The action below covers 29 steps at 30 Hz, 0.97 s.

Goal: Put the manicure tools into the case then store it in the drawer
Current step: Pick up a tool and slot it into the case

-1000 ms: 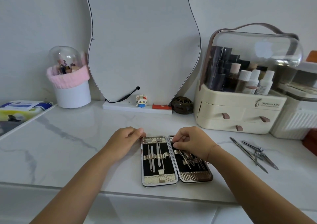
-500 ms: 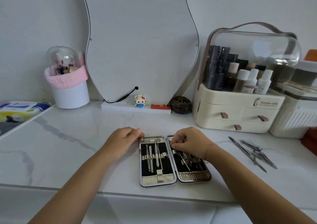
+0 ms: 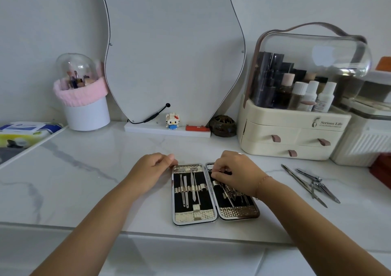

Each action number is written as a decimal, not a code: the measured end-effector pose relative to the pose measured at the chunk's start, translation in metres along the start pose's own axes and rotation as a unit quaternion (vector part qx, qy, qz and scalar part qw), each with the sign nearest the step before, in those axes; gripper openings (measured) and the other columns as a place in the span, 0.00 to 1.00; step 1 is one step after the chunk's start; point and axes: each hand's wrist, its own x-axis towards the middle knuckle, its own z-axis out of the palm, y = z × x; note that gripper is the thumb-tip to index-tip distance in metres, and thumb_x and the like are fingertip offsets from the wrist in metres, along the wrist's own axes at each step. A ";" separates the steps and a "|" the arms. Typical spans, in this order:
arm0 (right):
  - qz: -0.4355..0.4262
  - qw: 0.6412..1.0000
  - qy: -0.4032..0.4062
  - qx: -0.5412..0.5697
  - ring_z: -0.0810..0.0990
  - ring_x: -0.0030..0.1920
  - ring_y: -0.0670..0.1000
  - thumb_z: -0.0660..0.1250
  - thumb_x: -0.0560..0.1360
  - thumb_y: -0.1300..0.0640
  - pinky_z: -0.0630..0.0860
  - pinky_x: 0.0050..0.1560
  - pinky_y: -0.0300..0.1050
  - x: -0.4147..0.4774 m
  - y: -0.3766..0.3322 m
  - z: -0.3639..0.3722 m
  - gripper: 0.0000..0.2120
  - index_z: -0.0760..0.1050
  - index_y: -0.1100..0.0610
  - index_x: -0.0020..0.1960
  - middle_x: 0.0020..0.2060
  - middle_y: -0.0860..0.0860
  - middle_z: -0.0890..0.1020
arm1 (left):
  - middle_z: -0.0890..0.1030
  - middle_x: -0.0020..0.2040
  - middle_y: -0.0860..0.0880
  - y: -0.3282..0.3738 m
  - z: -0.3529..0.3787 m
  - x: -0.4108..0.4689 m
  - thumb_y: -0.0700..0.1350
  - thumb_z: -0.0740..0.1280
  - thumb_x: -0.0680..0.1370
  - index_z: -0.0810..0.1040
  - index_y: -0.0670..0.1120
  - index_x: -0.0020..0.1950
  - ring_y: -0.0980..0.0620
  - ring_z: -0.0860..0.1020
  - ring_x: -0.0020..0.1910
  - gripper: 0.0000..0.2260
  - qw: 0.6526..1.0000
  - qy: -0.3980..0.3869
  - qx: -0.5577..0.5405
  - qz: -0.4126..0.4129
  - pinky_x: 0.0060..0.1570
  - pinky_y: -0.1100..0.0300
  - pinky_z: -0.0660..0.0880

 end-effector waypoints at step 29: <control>-0.001 0.983 -0.080 0.166 0.69 0.54 0.42 0.75 0.65 0.45 0.67 0.60 0.36 -0.043 0.015 -0.011 0.27 0.67 0.31 0.59 0.52 0.42 0.68 | 0.84 0.46 0.57 0.002 0.001 -0.001 0.52 0.61 0.79 0.84 0.51 0.47 0.61 0.79 0.51 0.12 1.000 0.002 -0.001 0.004 0.50 0.67 0.70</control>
